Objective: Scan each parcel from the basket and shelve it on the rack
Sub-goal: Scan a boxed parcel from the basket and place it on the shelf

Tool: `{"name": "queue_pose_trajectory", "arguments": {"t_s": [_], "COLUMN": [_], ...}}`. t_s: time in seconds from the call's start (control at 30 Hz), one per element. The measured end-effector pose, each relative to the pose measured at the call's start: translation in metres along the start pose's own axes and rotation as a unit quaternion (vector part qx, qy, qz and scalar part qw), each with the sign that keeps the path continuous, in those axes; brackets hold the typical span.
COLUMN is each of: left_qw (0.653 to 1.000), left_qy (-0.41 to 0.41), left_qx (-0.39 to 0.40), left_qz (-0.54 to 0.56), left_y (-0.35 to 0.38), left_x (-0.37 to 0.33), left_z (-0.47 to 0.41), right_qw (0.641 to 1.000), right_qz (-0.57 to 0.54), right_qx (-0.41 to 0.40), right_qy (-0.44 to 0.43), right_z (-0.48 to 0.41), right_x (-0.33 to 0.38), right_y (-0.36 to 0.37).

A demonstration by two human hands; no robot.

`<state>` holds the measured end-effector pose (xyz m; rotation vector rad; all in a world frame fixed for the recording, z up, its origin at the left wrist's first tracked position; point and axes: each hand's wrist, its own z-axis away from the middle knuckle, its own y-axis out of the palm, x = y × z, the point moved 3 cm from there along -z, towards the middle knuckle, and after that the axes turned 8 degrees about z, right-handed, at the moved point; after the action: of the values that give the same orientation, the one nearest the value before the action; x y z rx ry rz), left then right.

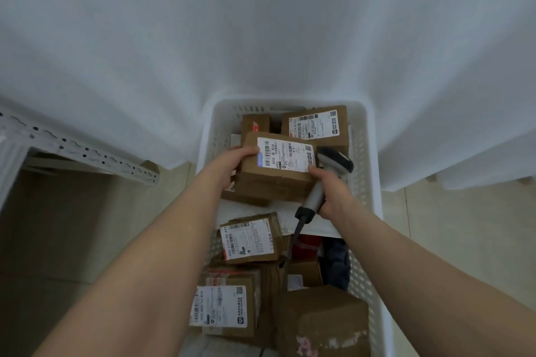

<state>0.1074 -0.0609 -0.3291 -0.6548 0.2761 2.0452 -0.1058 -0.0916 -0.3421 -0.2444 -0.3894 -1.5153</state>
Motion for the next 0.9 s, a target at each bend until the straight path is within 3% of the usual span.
{"name": "queue_pose_trajectory", "arguments": {"t_s": [0.17, 0.33, 0.5, 0.63, 0.73, 0.9], "left_qw": [0.997, 0.992, 0.984, 0.977, 0.979, 0.965], "left_qy": [0.008, 0.091, 0.084, 0.080, 0.110, 0.258], "left_qx": [0.070, 0.004, 0.030, 0.047, 0.042, -0.011], "left_qz": [0.010, -0.090, -0.154, -0.192, -0.169, -0.045], "left_y": [0.001, -0.014, -0.031, -0.045, -0.048, -0.040], "left_x": [-0.050, -0.120, -0.187, -0.227, -0.249, -0.259], "left_z": [0.077, 0.171, 0.278, 0.356, 0.406, 0.461], "right_qw": [0.998, 0.999, 0.995, 0.989, 0.985, 0.985], "right_qz": [-0.057, 0.001, 0.011, 0.017, 0.003, -0.024], "right_qx": [0.001, 0.009, 0.019, 0.093, 0.127, 0.103], "right_qy": [0.006, -0.034, -0.094, -0.112, -0.116, -0.139], "right_z": [0.078, 0.175, 0.279, 0.355, 0.401, 0.460], "right_x": [0.019, 0.052, 0.094, 0.109, 0.113, 0.117], "right_y": [0.008, 0.015, 0.021, 0.015, 0.014, 0.019]}}
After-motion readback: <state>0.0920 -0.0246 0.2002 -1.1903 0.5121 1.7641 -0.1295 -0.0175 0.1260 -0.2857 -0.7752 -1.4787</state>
